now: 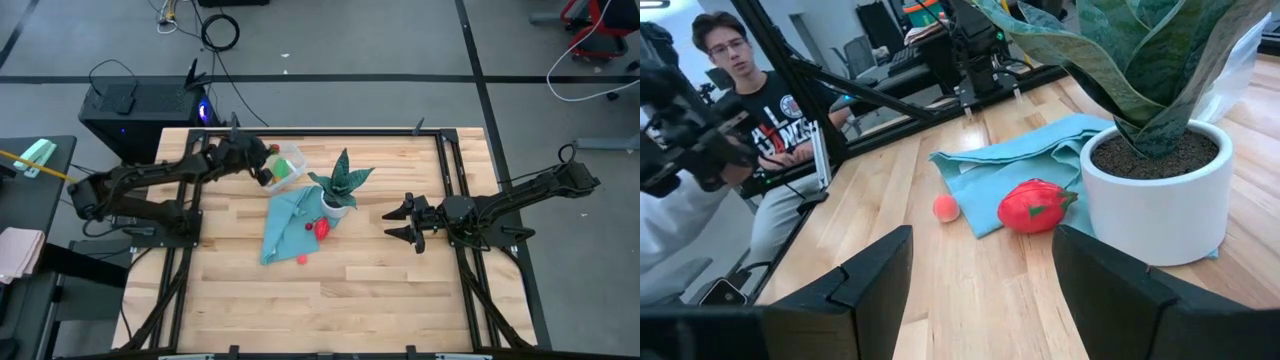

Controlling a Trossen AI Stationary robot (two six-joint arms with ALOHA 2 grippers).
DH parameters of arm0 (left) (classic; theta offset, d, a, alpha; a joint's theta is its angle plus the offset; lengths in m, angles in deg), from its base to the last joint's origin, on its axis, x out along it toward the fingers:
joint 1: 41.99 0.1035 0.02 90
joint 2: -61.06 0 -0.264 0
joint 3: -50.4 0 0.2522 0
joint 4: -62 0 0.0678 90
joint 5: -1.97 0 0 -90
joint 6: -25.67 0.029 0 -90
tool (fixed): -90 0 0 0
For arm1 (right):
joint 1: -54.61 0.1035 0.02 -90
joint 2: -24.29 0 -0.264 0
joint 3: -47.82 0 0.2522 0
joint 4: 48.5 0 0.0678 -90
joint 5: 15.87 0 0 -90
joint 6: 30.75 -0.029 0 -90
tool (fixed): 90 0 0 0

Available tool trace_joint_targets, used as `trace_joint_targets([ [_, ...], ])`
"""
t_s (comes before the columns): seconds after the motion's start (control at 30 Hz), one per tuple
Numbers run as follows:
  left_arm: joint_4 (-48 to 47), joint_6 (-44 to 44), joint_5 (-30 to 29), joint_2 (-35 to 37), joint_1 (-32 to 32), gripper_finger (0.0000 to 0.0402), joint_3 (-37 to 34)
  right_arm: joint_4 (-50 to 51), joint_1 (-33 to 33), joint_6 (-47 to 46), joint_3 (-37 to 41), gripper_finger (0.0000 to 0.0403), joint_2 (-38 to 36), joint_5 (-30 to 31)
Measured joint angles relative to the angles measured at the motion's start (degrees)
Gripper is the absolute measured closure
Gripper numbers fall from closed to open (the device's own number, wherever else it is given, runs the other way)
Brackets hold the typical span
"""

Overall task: Pick and placing Produce into tupperware
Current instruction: Put the strawberry into the transparent bin

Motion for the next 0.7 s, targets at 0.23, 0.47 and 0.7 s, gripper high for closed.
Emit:
trace_joint_targets([
  [0.23,-2.07,-0.05,4.97,-0.02,3.28,0.0393,0.00,0.00,-0.01,0.01,0.00,0.0157,-0.01,0.00],
  [0.47,-2.99,-0.05,5.42,-0.42,3.26,0.0370,0.00,0.00,0.01,0.01,0.00,0.0157,0.01,0.00],
  [0.7,-3.64,0.23,5.40,-0.42,3.23,0.0393,0.00,0.00,0.00,0.03,0.00,0.0157,-0.01,0.00],
])
